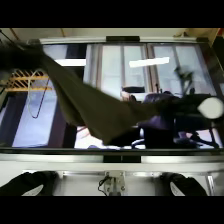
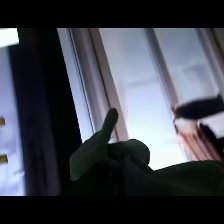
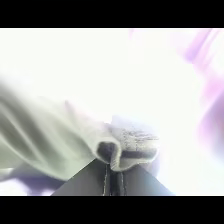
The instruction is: Fold the shirts.
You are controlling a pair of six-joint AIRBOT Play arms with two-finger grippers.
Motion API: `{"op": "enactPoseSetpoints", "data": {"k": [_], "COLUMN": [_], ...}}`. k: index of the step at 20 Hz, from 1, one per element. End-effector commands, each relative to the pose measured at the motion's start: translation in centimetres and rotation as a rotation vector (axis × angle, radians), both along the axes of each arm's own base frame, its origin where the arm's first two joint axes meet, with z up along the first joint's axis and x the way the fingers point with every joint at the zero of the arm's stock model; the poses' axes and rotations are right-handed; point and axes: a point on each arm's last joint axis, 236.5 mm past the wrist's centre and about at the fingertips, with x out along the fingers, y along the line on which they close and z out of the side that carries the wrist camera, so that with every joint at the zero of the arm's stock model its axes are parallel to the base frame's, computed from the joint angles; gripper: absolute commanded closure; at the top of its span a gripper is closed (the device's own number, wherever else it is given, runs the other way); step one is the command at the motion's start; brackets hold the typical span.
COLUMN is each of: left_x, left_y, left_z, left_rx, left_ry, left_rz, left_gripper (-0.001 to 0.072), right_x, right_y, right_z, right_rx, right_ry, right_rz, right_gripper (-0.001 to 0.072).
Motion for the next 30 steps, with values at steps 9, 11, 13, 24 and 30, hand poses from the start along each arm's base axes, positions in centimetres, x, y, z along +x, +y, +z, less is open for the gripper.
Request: {"op": "enactPoseSetpoints", "data": {"k": [9, 11, 13, 24, 30], "left_x": [-6.9, -5.9, -5.0, -10.2, -14.7], "left_y": [5.8, 5.2, 4.1, 7.6, 9.6], "left_z": [-6.1, -13.6, -19.4, 14.0, 16.0], "left_rx": [0.038, 0.079, 0.077, -0.206, -0.267], "left_ry": [0.119, 0.248, 0.325, -0.476, -0.481], "left_rz": [0.075, 0.093, 0.099, 0.043, 0.035], "left_gripper": [0.0672, 0.0671, 0.0671, 0.0671, 0.0672], "right_x": [-5.2, -5.7, -5.8, -6.5, -13.7], "right_y": [-6.6, -6.7, -6.7, -6.7, -7.9], "right_z": [13.2, 6.8, -0.3, 14.0, 13.9], "right_rx": [-0.149, -0.191, -0.223, -0.094, -0.077], "right_ry": [-0.156, 0.035, 0.188, -0.227, -0.085], "right_rz": [-0.170, -0.157, -0.149, -0.209, -0.265], "right_gripper": [0.0636, 0.0636, 0.0636, 0.0636, 0.0636]}}
